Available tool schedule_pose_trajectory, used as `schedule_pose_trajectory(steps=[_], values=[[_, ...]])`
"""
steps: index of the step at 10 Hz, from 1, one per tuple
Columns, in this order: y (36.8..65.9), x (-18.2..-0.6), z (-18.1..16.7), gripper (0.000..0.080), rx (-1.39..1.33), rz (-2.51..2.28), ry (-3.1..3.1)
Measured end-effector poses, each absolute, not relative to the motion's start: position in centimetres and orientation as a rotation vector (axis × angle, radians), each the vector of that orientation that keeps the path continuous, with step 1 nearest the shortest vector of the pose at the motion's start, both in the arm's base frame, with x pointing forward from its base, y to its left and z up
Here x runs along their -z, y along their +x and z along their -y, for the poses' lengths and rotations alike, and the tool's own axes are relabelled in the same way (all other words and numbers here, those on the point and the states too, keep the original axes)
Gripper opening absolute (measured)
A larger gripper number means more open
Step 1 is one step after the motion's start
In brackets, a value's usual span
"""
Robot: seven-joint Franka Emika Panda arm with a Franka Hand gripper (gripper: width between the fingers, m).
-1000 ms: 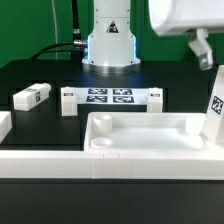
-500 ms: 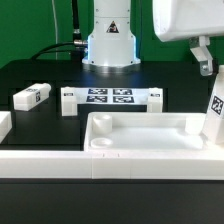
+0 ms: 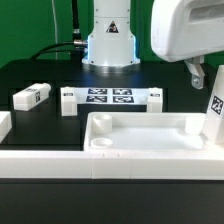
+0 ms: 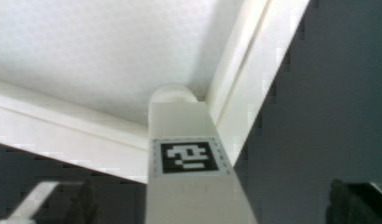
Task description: Assemble desk
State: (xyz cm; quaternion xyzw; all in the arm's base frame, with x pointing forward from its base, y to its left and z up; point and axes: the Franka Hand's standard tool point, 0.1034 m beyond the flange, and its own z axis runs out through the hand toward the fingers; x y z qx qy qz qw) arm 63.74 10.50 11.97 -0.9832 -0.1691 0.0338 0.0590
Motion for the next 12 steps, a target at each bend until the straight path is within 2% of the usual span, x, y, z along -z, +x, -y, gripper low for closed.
schedule_pose_trajectory(steps=[2,6,8,10,11,12], values=[[63.8,-11.7,-10.6,0.0649,-0.094,0.485,-2.985],[65.4,-13.5,-11.0,0.0649,-0.073,0.527,-2.977],[65.6,-13.2,-10.8,0.0649,-0.056,0.542,-2.974],[65.5,-12.9,-10.9,0.0394,-0.037,0.547,-2.974],[65.5,-12.9,-10.9,0.0394,-0.037,0.547,-2.974],[65.5,-12.8,-10.9,0.0294,-0.037,0.547,-2.974]])
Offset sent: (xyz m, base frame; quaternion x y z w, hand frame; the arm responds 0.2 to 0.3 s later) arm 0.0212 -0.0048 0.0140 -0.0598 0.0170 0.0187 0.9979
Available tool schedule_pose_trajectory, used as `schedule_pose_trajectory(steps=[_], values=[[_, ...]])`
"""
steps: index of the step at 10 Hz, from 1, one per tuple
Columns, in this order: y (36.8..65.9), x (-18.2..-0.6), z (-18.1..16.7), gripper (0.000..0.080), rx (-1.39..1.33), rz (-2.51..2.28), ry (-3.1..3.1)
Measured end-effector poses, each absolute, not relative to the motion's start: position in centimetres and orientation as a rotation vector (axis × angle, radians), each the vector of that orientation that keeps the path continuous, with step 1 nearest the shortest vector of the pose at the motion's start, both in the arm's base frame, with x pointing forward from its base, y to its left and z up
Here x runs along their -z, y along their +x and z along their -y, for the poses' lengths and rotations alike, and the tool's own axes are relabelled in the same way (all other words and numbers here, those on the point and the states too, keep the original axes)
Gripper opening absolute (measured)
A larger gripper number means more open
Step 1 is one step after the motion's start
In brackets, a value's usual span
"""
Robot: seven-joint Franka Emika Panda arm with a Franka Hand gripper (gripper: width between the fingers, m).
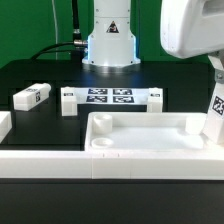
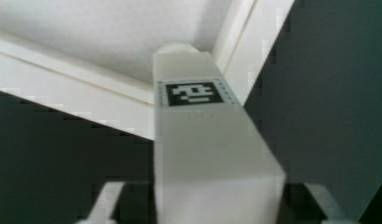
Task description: Assemble desk
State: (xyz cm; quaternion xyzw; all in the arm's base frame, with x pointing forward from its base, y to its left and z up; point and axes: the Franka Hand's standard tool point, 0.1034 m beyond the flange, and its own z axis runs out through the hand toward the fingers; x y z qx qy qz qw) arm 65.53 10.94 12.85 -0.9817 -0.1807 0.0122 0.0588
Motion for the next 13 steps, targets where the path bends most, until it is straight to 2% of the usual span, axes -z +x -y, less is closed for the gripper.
schedule_pose_trajectory(steps=[4,9,13], values=[[65.5,-12.9,-10.5,0.0294,-0.040,0.474,-2.972],[64.8,-12.7,-9.7,0.0294,0.028,-0.242,-2.974],[64.8,-12.7,-9.5,0.0295,0.009,-0.528,-2.939]])
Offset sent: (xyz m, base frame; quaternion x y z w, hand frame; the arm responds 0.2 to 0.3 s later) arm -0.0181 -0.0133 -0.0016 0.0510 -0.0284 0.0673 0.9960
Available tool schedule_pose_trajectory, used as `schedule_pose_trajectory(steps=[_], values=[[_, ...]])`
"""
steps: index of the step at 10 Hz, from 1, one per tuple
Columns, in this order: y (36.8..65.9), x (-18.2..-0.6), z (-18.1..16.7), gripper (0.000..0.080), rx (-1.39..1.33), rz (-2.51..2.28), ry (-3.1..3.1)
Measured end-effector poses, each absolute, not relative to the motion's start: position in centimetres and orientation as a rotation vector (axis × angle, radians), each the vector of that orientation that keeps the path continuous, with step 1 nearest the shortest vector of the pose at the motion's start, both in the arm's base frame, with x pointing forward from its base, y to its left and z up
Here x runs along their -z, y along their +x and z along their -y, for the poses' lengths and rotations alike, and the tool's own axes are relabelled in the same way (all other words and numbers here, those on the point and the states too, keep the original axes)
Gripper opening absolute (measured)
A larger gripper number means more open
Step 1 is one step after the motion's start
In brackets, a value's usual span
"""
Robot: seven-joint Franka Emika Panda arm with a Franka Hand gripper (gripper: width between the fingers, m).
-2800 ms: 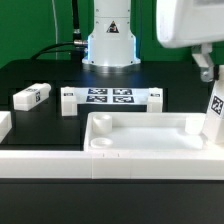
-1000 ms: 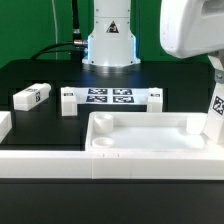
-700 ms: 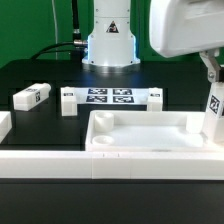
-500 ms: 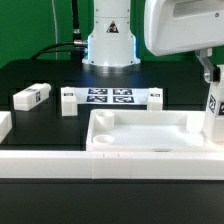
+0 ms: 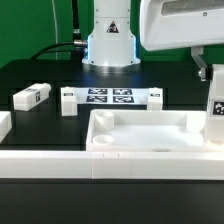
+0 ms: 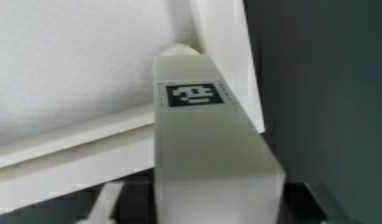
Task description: Assemble desk
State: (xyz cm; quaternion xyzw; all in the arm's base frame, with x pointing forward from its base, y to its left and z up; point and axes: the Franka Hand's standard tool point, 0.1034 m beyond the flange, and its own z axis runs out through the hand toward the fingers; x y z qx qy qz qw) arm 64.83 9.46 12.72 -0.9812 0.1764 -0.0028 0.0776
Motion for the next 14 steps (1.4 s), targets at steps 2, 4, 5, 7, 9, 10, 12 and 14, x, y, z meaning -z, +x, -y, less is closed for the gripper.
schedule_pose_trajectory(steps=[2,4,5,7,9,10,12,14], values=[[64.8,-12.7,-9.3,0.0295,-0.001,-0.652,-2.915],[64.5,-12.8,-9.2,0.0295,-0.024,-0.959,-2.830],[64.2,-12.7,-9.2,0.0295,-0.031,-1.103,-2.771],[63.9,-12.7,-9.1,0.0295,0.003,-1.311,-2.665],[63.8,-12.7,-9.3,0.0295,0.002,-1.466,-2.570],[63.8,-12.7,-9.4,0.0295,-0.010,-1.544,-2.514],[63.7,-12.7,-9.8,0.0295,-0.048,-1.705,-2.388],[63.7,-12.7,-9.8,0.0295,-0.053,-1.714,-2.378]])
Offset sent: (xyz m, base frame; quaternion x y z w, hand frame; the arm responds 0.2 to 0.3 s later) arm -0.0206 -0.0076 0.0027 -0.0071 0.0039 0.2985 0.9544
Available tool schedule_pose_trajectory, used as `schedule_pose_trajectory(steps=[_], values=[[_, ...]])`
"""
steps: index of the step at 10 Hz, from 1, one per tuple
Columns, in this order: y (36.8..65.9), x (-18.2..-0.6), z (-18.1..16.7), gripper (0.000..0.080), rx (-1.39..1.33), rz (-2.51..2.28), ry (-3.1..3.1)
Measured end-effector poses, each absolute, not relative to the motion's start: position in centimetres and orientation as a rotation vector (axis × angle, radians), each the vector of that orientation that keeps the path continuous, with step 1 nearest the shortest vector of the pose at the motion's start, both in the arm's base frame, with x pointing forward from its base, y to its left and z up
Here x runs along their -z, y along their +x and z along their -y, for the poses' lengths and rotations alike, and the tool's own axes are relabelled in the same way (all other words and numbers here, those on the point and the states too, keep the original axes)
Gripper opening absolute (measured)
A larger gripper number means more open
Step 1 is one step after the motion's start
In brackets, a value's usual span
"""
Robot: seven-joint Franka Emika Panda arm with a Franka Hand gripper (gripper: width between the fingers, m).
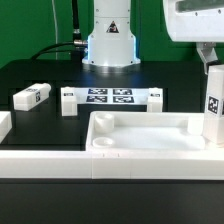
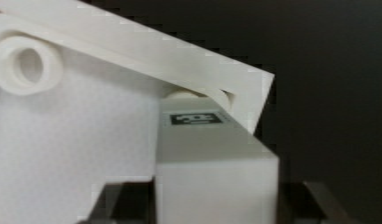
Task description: Assemble desk
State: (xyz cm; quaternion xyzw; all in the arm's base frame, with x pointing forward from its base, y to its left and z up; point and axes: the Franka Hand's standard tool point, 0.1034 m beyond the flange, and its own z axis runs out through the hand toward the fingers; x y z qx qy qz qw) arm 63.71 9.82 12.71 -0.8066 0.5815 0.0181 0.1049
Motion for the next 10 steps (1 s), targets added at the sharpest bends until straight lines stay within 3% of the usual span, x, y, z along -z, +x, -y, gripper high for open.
schedule_pose_trajectory(steps=[1,2,3,4,10], values=[[63.67,-12.66,-9.93,0.0295,-0.051,-1.660,-2.417],[63.50,-12.69,-10.34,0.0510,-0.073,-1.619,-2.455],[63.30,-12.80,-10.70,0.0510,-0.097,-1.546,-2.536],[63.53,-12.85,-10.78,0.0622,-0.076,-1.424,-2.595],[63.43,-12.54,-10.63,0.0649,0.001,-0.622,-2.901]])
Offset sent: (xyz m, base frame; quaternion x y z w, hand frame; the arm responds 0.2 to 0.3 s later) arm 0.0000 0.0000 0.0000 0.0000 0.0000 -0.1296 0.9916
